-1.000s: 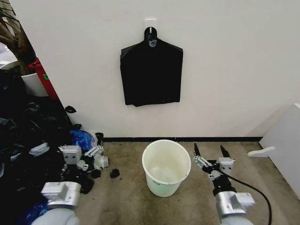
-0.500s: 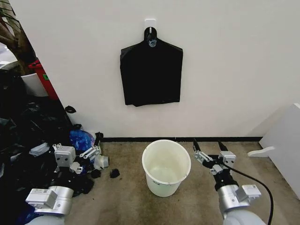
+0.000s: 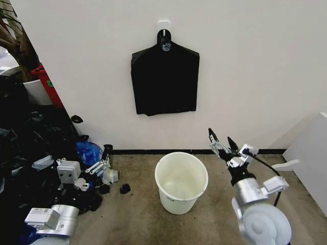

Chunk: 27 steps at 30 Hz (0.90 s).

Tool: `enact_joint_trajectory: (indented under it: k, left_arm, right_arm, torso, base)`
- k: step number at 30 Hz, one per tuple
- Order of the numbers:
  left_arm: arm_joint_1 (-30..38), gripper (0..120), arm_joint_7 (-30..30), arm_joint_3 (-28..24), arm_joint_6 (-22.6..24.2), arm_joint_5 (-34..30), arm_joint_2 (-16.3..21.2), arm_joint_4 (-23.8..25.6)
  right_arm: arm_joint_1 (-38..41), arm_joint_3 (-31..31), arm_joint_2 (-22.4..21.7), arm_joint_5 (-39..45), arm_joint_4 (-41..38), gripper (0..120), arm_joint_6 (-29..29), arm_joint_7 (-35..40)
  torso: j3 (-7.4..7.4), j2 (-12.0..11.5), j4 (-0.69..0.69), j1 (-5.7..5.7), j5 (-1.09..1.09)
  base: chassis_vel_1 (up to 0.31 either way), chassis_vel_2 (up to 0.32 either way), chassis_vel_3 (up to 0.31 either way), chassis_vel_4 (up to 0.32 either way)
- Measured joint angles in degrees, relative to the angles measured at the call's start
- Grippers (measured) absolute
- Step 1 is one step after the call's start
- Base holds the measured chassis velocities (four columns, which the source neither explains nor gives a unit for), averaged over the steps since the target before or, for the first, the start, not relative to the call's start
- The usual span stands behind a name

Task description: Place the garbage bag over the trash bin.

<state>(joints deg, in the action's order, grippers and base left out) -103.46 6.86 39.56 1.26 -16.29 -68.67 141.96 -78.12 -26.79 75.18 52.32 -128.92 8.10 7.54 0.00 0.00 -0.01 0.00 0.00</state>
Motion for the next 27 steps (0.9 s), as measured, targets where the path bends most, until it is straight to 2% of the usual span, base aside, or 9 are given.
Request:
enact_joint_trajectory:
  k: [5, 9, 22, 27]
  left_arm:
    - [-0.2, 100, 0.3, 0.3, -0.3, 0.2, -0.1, 0.3]
    - [-0.5, 100, 0.3, 0.2, -0.7, 0.6, -0.7, 0.6]
    - [-0.4, 100, 0.3, 0.2, -1.7, 0.9, -2.3, 0.4]
    - [-0.3, 100, 0.2, 0.2, -1.8, 0.8, -2.4, 0.1]
  right_arm:
    - [11.2, 5.4, -3.5, 8.9, 4.2, 100, 0.7, 3.4]
    - [16.9, 8.5, -3.7, 13.3, 6.3, 100, 0.8, 4.8]
    - [35.0, 16.1, 3.9, 28.8, 12.4, 100, 0.2, 10.5]
    - [41.2, 17.3, 6.0, 31.3, 15.7, 100, -0.2, 12.0]
  torso:
    - [0.01, 0.0, 0.02, 0.00, 0.00]
    - [0.00, 0.0, 0.02, 0.00, -0.01]
    - [0.00, 0.0, 0.02, 0.00, -0.02]
    - [0.00, 0.0, 0.01, 0.00, -0.02]
  base:
    - [0.000, 0.000, 0.000, 0.000]
    - [0.000, 0.000, 0.000, 0.000]
    - [0.000, 0.000, 0.000, 0.000]
    - [0.000, 0.000, 0.000, 0.000]
